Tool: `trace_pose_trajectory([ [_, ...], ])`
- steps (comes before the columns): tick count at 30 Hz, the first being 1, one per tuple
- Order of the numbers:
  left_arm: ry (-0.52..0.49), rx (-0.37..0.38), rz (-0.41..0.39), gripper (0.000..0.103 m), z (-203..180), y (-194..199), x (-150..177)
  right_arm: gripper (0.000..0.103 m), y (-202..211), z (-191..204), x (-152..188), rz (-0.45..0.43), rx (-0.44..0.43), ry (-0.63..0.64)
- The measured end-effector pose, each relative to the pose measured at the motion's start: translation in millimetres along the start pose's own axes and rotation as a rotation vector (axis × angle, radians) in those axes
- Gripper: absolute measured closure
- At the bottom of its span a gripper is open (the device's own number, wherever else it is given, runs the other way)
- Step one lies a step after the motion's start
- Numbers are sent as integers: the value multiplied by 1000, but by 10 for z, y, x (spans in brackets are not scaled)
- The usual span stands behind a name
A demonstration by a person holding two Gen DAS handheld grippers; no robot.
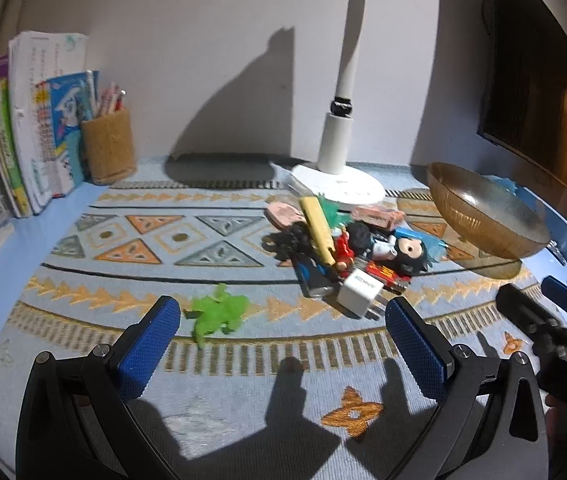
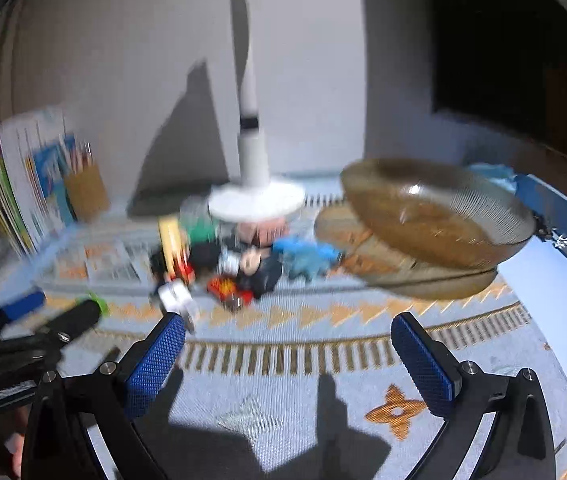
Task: Organize rigid objects
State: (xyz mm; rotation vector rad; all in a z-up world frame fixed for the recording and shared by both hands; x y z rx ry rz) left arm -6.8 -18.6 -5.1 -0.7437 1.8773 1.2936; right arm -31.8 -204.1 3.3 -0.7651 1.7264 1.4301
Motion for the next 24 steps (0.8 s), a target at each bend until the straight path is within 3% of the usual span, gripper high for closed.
trace_pose_trajectory([
  [6, 16, 86, 15, 1, 110, 361, -125, 0, 20, -277, 15, 26, 10, -53],
  [10, 41, 163, 92, 1, 393, 556, -65, 0, 73, -498, -29, 57, 6, -31],
  [12, 65, 158, 137, 1, 548, 568, 22, 0, 98, -556, -42, 78, 0, 11],
  [15, 70, 134, 194, 1, 661, 453, 99, 0, 87, -459, -49, 139, -76, 42],
  [18, 97, 171, 250, 1, 668, 235, 109, 0, 58, -256, -77, 195, -173, 57],
  [21, 76, 193, 298, 1, 642, 40, 88, 0, -17, -94, -107, 222, -188, 110],
  [24, 4, 165, 374, 1, 624, -145, 122, 0, -149, 62, -140, 257, -203, 160],
])
Point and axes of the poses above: each gripper's, at about its wrist camera, not at the fingertips, and y roughly against the way its jaws point, z to its left, x to its underside, the point moved 9 cm from there along -y, roughly the way its jaws point, and after that the axes turned 13 degrees about x, right-handed, at the moved point
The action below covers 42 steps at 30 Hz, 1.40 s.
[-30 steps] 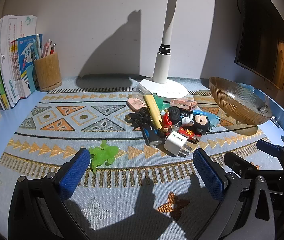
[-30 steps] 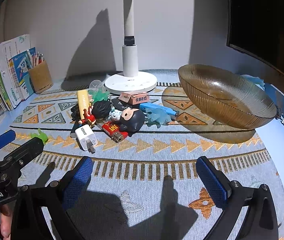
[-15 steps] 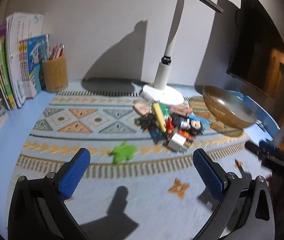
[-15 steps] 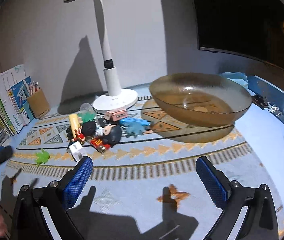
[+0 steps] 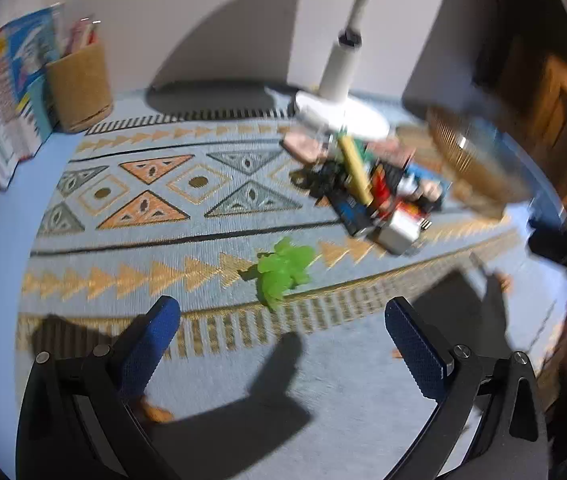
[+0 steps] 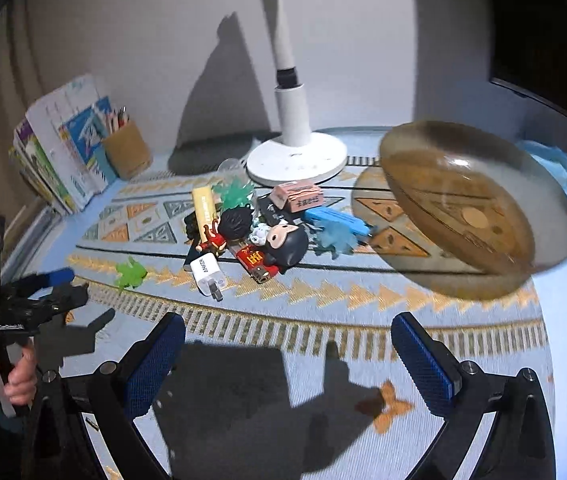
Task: Organize rigid objects
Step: 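Grasp the green dinosaur with the left tool while the right tool grasps the white charger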
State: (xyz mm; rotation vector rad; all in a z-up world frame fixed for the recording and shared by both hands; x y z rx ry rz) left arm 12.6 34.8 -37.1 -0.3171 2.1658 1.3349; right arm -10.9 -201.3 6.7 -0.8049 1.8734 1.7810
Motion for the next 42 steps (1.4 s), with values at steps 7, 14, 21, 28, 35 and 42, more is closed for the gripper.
trace_pose_trajectory([
  [7, -95, 3, 111, 6, -15, -375, -80, 16, -353, 471, -114, 111, -125, 61],
  [14, -111, 47, 131, 22, 14, -477, -100, 49, -676, 895, -79, 156, -142, 206],
  [21, -129, 66, 131, 31, 33, -572, -167, 56, -859, 1073, -116, 160, -149, 247],
  [28, -159, 51, 121, 57, 15, -568, -170, 71, -966, 1176, -122, 152, -130, 287],
  [35, -157, 35, 108, 71, 9, -519, -155, 77, -942, 1147, -111, 140, -141, 263],
  [42, -180, 35, 48, 71, -222, -282, -259, 77, -629, 1014, -163, 81, -149, 220],
])
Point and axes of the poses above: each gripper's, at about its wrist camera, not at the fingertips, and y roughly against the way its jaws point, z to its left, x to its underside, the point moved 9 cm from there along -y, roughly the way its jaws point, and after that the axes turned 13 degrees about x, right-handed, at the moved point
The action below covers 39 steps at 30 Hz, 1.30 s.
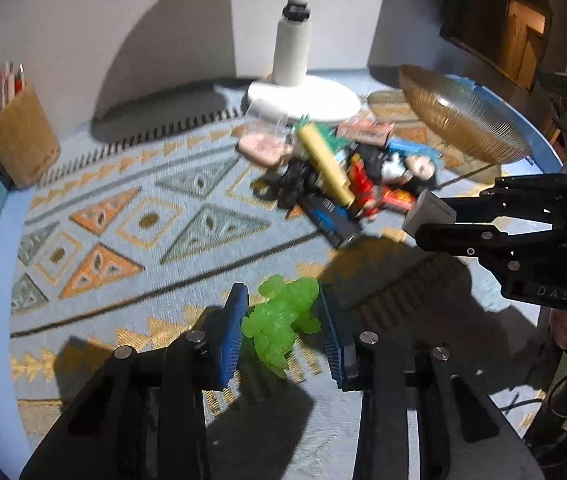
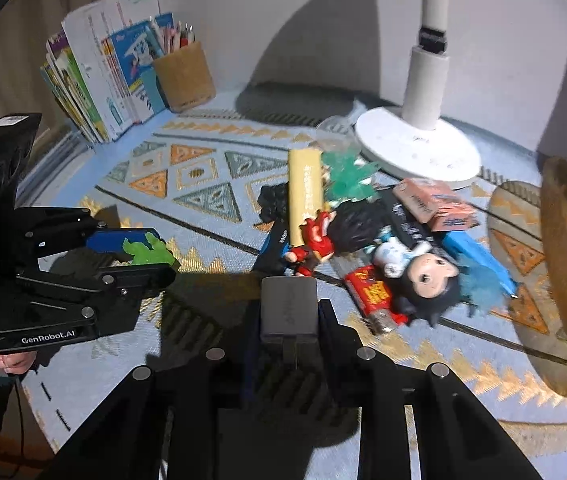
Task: Organize rigid objects
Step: 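Grasp the green dinosaur with the left tool while the right tool grasps the white charger, then carry both held items over the amber bowl and open both tools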
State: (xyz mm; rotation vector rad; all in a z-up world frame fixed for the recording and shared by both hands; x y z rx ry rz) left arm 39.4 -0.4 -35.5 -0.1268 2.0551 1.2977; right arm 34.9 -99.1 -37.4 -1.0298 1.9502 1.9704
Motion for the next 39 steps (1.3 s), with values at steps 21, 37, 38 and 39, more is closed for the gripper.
trace_pose_trajectory([
  [21, -296, 235, -167, 71, -2232, -256, -1955, 76, 1728, -2748, -17, -128, 413, -319],
  [37, -134, 289, 88, 41, -1811, -1223, -1390, 76, 960, -3079, 409, 62, 241, -464],
  [38, -155, 286, 116, 41, -1835, -1260, -1253, 76, 948, -3066, 419, 62, 236, -464],
  [39, -175, 280, 129, 41, -1878, -1290, -1199, 76, 931, -3059, 427, 61, 231, -462],
])
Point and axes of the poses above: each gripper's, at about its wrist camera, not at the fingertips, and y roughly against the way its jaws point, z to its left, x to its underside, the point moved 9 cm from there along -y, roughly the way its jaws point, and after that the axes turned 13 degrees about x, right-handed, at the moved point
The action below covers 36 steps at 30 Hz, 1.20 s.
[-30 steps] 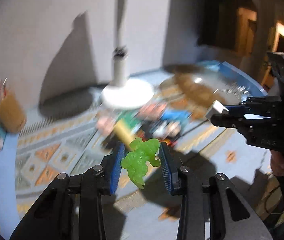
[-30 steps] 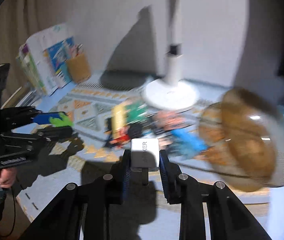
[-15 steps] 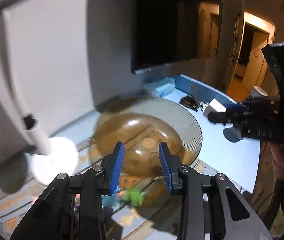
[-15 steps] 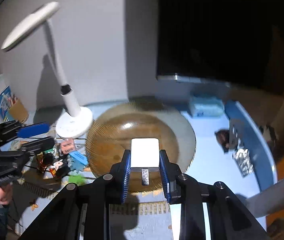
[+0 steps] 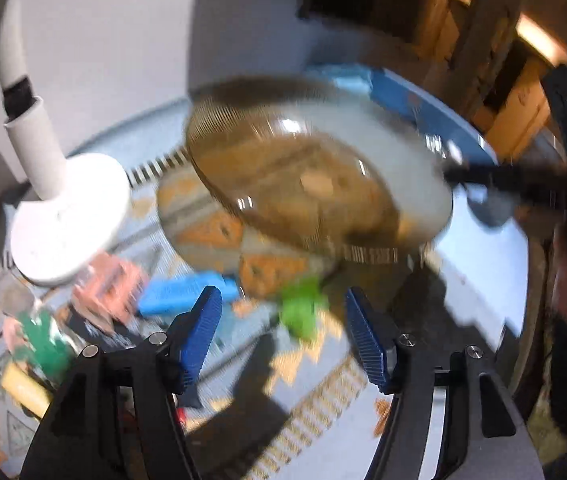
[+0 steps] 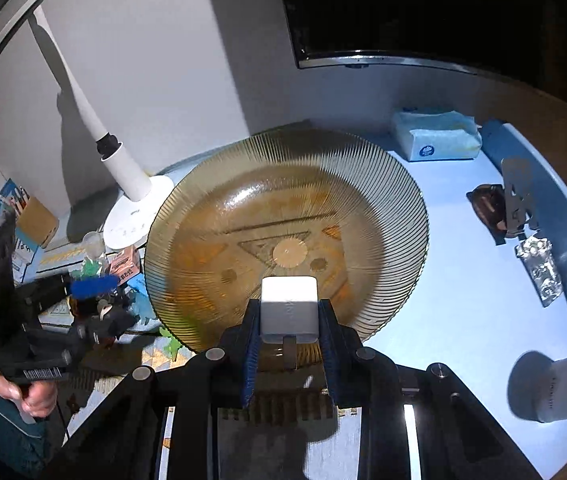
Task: Organize rigid objects
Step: 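Carry both held items over the amber bowl and open both tools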
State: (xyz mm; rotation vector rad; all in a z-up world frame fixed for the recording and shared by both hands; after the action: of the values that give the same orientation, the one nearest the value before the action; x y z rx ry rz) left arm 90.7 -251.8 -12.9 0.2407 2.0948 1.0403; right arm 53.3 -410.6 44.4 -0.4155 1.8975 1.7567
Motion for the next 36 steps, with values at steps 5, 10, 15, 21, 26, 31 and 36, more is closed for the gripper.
trace_pose_trajectory([
  [5, -87, -64, 78, 50, -131, -368, 105, 77, -68, 124, 31, 17, -34, 5],
  [10, -116, -85, 132, 58, -82, -614, 81, 76, 2, 141, 16, 1, -34, 6],
  [15, -113, -58, 114, 73, -110, -584, 107, 76, 15, 101, 3, -3, -15, 8],
  [21, -144, 2, -58, 72, -445, 186, -199, 76, 267, 59, -99, -68, -5, 19],
  [26, -108, -11, -142, 72, -627, 331, -888, 77, 409, 41, -287, -94, 17, 10],
  [31, 62, -37, 15, 72, -379, -220, -844, 77, 66, 114, -116, 57, 101, 117],
  [36, 144, -8, 96, 72, -238, -492, -643, 77, -166, 151, -33, 128, 127, 180],
])
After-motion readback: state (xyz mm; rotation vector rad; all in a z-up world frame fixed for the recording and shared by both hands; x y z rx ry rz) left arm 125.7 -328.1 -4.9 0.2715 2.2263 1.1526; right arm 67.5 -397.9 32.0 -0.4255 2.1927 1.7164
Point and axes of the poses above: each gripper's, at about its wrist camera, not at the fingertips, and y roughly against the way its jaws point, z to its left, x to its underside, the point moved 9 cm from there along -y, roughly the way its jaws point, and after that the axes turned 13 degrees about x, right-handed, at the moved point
